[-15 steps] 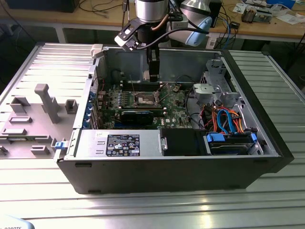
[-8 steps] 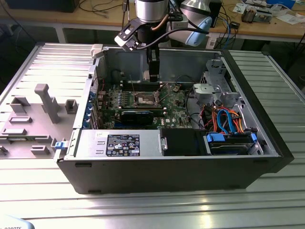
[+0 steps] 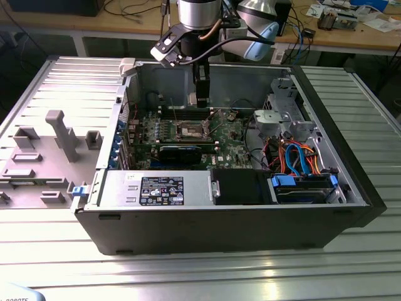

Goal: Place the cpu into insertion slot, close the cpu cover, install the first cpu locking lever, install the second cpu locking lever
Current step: 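Place the cpu into insertion slot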

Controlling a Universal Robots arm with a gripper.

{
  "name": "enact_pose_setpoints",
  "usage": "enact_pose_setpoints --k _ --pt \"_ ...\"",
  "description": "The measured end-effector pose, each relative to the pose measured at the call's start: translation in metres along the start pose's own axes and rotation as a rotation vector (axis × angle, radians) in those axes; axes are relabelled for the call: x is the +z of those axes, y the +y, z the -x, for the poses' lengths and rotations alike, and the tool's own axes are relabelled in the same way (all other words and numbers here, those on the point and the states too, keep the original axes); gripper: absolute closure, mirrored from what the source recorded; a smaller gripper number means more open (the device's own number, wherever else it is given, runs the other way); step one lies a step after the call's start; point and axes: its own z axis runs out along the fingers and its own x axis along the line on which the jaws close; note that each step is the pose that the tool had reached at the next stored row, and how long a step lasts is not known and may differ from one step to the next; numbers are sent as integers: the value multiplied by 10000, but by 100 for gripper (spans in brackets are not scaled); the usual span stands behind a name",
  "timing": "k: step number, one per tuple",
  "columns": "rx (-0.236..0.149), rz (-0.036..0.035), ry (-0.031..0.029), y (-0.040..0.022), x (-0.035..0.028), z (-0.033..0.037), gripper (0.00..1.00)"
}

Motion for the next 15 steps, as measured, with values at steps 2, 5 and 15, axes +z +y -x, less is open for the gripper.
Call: enact_pose_setpoints --k 2,5,15 --pt "0 0 0 0 1 0 46" --pt "1 3 3 -13 11 -1 46" --pt "-1 1 -13 -64 170 -4 46"
